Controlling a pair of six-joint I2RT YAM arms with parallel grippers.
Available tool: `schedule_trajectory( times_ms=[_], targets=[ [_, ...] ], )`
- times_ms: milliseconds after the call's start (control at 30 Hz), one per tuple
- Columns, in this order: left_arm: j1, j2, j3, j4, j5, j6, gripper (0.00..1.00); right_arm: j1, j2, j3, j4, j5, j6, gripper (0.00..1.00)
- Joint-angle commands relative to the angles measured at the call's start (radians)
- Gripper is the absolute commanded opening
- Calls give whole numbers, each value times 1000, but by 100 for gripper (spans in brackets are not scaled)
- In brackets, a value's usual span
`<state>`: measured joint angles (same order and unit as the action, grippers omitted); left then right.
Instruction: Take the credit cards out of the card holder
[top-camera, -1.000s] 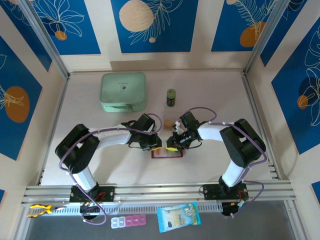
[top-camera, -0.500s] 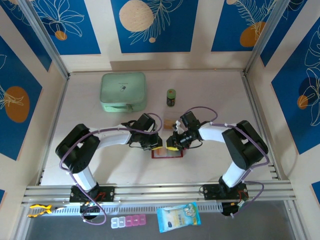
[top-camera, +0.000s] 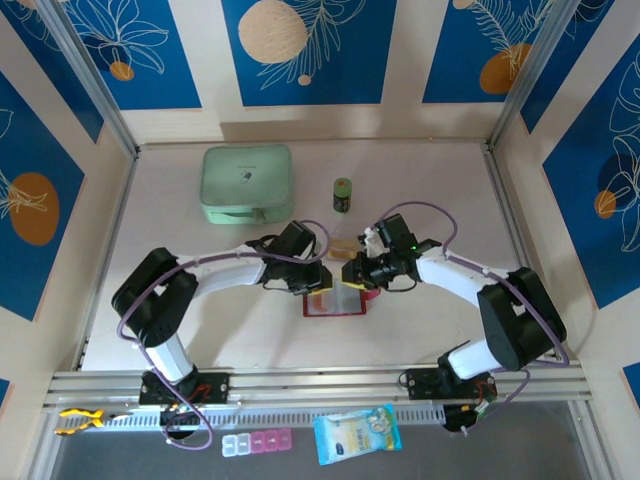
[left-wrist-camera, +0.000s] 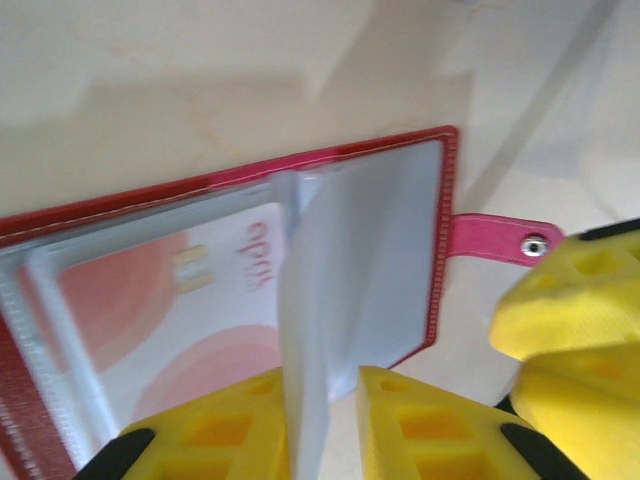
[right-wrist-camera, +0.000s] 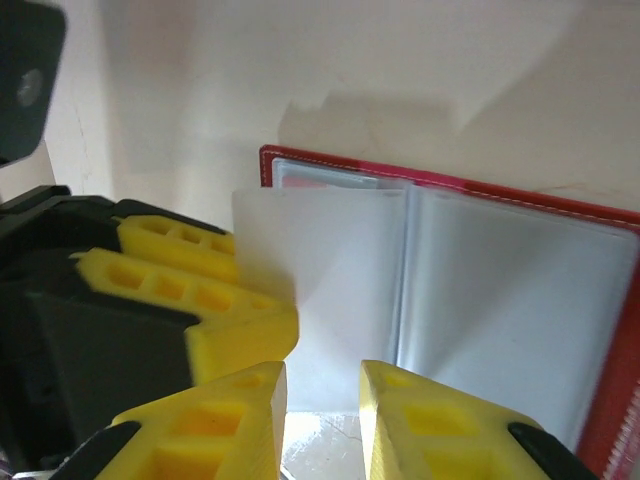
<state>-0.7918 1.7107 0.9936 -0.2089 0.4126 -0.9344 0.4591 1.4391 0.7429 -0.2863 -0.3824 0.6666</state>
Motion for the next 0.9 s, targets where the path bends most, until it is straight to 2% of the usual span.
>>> schedule_trajectory(
  times_ms=[0, 500, 867],
  targets=[
    [-20, 21, 55, -38, 24, 18, 25, -27, -43, -16, -79, 18, -8, 26],
    [-77, 164, 216, -49, 47, 27, 34, -68, -176, -45, -161, 57, -18, 27],
    [-78, 173, 228, -56, 38, 36, 36, -67, -202, -67, -161, 48, -3, 27]
  ],
)
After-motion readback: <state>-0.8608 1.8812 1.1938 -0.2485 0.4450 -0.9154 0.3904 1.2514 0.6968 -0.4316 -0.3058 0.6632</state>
